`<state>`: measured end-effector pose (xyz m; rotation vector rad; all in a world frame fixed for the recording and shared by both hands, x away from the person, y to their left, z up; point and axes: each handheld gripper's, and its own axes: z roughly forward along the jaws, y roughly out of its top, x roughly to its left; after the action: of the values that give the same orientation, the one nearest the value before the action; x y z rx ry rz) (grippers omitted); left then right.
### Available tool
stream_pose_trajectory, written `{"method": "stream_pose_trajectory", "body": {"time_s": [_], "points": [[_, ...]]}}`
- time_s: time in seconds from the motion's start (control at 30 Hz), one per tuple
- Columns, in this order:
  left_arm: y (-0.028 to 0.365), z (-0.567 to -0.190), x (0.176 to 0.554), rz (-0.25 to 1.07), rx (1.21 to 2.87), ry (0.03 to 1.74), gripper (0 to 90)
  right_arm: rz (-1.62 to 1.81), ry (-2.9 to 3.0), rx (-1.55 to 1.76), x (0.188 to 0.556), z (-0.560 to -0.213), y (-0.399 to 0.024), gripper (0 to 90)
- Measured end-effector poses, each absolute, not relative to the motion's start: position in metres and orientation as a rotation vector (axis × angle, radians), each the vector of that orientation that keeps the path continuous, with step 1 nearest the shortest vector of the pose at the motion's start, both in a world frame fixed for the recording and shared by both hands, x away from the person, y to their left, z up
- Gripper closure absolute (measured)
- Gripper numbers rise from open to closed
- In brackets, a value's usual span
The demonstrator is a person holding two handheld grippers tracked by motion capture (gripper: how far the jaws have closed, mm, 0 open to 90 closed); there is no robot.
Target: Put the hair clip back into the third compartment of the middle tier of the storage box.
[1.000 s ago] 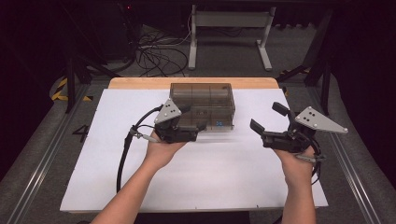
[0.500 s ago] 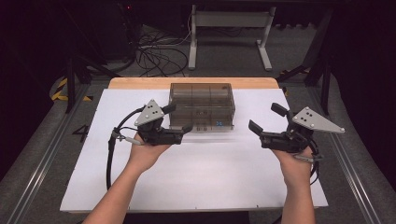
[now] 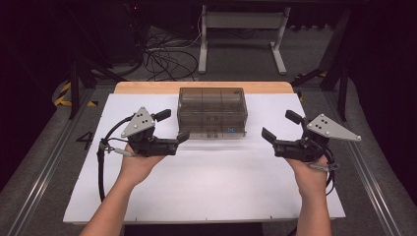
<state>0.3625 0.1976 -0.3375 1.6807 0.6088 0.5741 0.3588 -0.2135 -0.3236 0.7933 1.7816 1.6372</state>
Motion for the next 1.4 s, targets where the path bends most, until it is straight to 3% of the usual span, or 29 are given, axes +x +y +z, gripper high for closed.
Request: {"method": "stream_pose_trajectory", "body": {"time_s": [1.4], "points": [[0.282,-0.328,0.326,0.568,1.545,0.625,10.2,1.668,1.781,0.837,0.368,-0.343,-0.214,0.4]]}}
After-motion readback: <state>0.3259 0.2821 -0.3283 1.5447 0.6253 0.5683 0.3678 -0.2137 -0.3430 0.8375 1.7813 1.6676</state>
